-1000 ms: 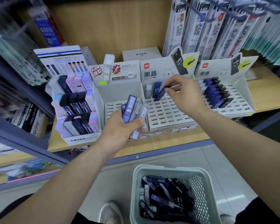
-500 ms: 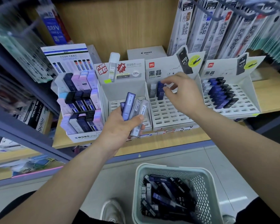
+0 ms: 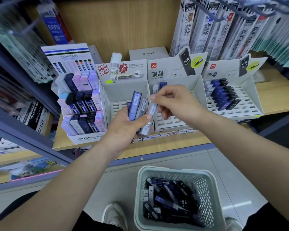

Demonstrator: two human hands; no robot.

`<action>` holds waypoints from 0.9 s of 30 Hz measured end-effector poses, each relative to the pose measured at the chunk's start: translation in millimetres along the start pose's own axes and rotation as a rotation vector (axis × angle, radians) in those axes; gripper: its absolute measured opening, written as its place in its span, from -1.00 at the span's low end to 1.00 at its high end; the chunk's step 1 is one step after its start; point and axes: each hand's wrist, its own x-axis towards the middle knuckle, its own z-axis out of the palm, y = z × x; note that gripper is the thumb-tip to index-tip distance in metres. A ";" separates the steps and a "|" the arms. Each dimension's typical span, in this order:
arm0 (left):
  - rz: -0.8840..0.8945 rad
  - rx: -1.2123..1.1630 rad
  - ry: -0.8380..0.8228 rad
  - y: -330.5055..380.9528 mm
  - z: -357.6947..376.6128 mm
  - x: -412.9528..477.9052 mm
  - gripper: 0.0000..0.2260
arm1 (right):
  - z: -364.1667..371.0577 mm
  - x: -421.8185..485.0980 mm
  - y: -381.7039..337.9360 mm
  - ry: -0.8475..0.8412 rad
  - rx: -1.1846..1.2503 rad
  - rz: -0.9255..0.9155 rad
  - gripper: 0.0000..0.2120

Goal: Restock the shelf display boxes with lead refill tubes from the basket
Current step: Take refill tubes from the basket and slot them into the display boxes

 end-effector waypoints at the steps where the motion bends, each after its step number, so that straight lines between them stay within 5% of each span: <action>1: -0.008 -0.017 0.006 0.1 0.0 0.4 -0.82 | -3.1 0.5 -1.2 0.015 0.038 0.010 -0.82; 9: -0.002 -0.010 0.043 0.6 -3.8 6.2 -0.87 | -29.1 -5.5 4.0 0.034 0.184 0.023 -0.80; 19: 0.049 0.057 0.144 2.4 -7.1 9.2 -0.85 | -21.3 -17.5 15.5 -0.193 0.009 0.054 -0.87; 24: 0.068 0.117 0.109 0.8 -8.4 7.8 -0.85 | -8.8 -18.4 14.9 -0.383 -0.095 0.069 -0.39; 27: 0.040 0.107 0.092 -0.5 -12.5 6.3 -0.83 | -13.1 -14.6 13.1 -0.360 -0.113 0.057 -0.45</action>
